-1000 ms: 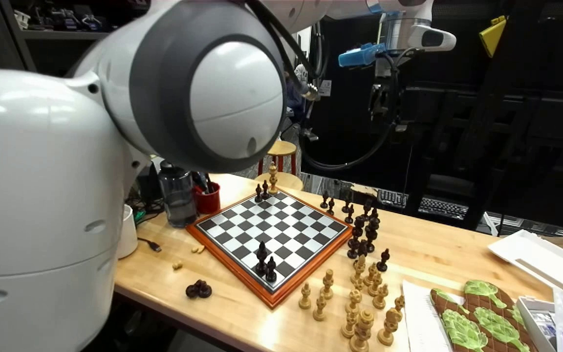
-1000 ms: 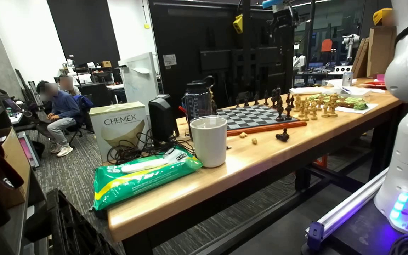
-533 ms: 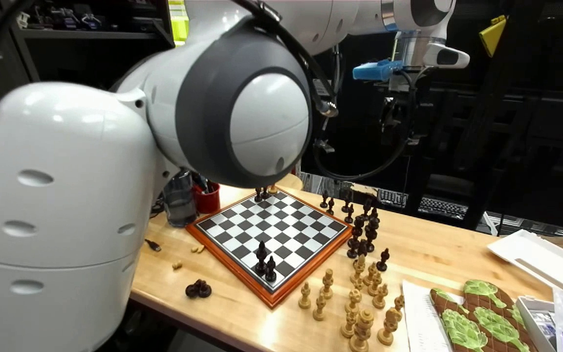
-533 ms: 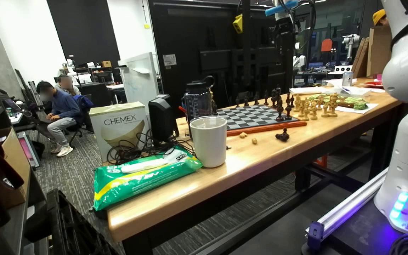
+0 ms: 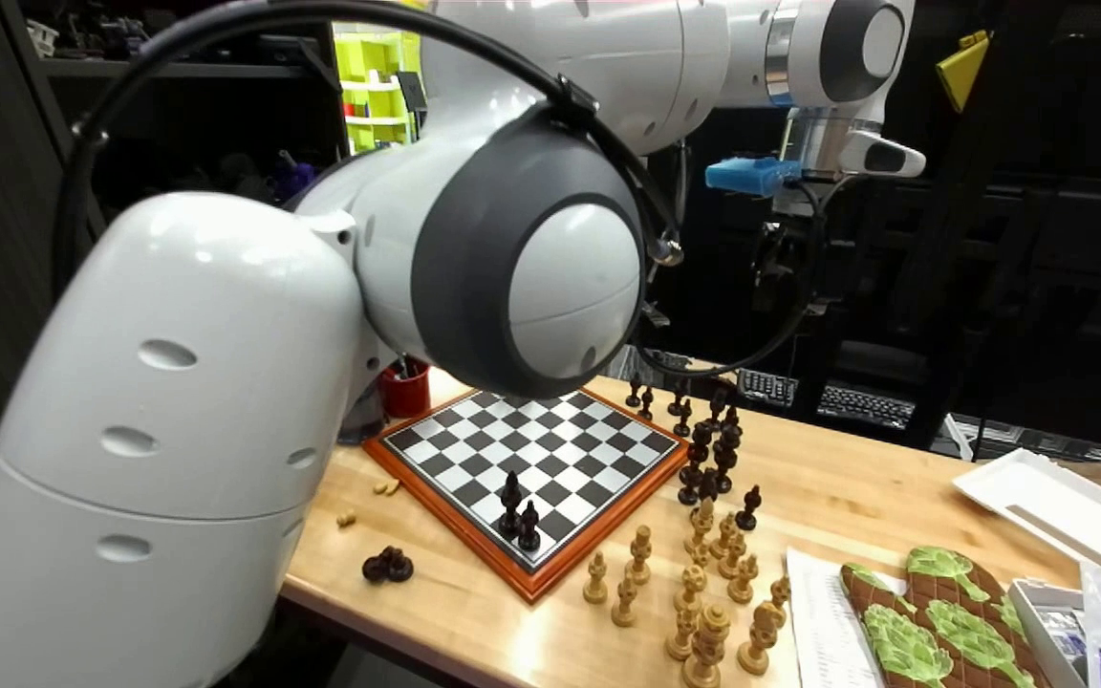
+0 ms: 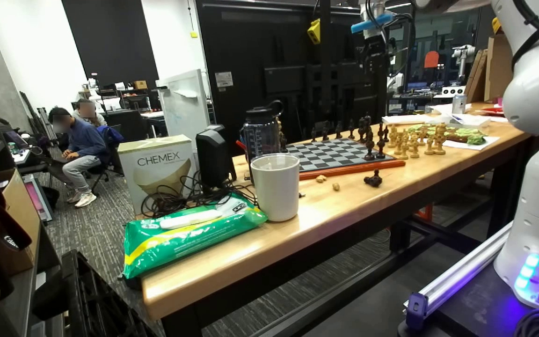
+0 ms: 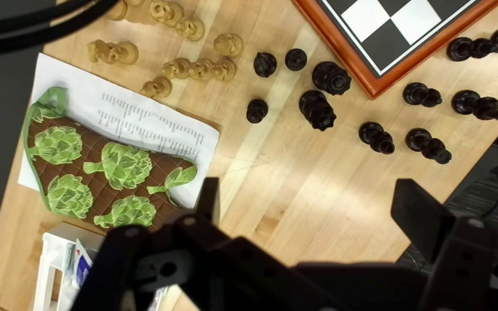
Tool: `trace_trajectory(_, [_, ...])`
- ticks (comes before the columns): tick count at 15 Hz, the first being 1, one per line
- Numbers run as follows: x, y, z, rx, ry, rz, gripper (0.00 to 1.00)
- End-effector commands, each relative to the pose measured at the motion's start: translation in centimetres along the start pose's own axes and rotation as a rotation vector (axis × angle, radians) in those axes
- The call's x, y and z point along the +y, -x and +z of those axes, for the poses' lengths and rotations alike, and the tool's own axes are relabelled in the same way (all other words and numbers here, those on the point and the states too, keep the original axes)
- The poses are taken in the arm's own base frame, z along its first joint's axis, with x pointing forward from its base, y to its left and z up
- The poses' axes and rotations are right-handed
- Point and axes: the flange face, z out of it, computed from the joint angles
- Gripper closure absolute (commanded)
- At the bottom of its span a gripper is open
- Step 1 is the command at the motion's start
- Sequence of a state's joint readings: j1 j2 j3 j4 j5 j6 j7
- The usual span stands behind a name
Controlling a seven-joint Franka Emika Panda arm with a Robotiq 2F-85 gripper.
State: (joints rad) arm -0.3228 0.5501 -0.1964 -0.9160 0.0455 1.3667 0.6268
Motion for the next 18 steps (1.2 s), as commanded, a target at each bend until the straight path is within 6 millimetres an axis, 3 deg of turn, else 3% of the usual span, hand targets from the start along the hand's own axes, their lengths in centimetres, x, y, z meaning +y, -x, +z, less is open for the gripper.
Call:
trace_trajectory(1, [-0.1, -0.9, 0.4, -0.017, -0.016, -0.011, 0.00])
trace_trajectory(18, [-2.4, -3.3, 6.7, -0.070, 0.000, -0.027, 0.00])
